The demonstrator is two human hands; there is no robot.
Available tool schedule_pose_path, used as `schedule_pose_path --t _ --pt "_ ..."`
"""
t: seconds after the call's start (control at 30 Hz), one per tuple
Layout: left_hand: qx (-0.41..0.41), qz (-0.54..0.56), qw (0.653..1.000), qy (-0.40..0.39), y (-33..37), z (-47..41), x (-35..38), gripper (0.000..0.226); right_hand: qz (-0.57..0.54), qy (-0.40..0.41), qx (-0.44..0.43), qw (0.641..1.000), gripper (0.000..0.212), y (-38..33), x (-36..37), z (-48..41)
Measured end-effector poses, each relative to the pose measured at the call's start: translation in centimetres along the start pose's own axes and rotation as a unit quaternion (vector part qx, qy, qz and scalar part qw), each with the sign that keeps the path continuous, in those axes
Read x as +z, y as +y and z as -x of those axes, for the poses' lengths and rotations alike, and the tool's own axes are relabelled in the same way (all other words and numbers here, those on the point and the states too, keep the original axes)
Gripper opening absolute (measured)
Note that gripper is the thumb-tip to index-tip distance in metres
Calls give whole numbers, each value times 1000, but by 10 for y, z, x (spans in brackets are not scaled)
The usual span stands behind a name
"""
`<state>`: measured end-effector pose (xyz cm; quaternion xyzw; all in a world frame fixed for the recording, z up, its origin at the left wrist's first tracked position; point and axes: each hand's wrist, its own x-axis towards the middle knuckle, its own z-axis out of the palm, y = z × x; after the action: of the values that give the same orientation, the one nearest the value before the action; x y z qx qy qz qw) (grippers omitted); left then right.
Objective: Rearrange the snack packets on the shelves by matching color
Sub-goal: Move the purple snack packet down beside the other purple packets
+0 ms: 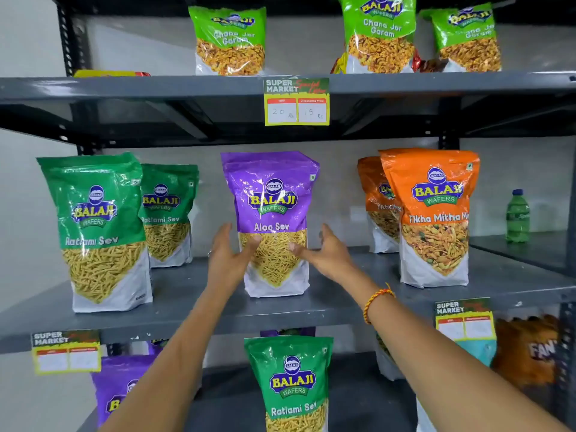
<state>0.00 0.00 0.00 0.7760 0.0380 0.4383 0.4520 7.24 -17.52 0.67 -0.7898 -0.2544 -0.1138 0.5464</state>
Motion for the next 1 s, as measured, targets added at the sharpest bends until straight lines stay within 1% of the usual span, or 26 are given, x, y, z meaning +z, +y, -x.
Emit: schedule_pose_path --t 0.03,0.07,0.1,0.13,0.17,0.23,0.27,0.37,0.43,0.5,0.57,0.63,0.87,1.0 --pt "-47 12 999 -25 -4 -3 -3 76 -6 -17 13 1000 99 2 2 -1" --pt "-79 13 995 -55 -9 -8 -3 81 -17 -38 13 999 88 4 5 -4" --pt "-93 20 992 -87 -19 -13 -5 84 -25 -58 10 998 73 6 8 -5" --pt "-98 33 987 -120 -28 -18 -7 83 -42 -70 2 997 61 9 11 -8" --pt "-100 51 983 -147 -32 -22 -7 71 -59 -76 -6 995 55 11 14 -11" --pt "-104 89 974 -182 -40 -27 -6 40 -76 -65 -12 995 50 14 19 -16" --pt "-103 93 973 -185 -43 -29 -4 35 -76 -56 -11 995 49 16 20 -19" --pt "-94 122 973 -173 -51 -32 0 31 -92 -43 -3 995 45 21 22 -20" --pt "-96 135 974 -154 -55 -30 2 27 -105 -35 -6 994 39 20 23 -18" --pt "-96 146 975 -137 -58 -30 5 24 -113 -19 -2 993 38 21 25 -17" --pt "-90 152 976 -129 -57 -28 5 25 -127 -5 0 992 39 20 26 -14" --pt "-84 160 975 -128 -54 -24 3 31 -133 6 0 991 40 20 26 -11" --pt "-36 155 982 -98 -22 16 -28 38 -181 -4 -62 981 37 1 19 27" --pt "-11 142 988 -65 7 61 -53 27 -222 -23 -99 970 38 -15 12 67"
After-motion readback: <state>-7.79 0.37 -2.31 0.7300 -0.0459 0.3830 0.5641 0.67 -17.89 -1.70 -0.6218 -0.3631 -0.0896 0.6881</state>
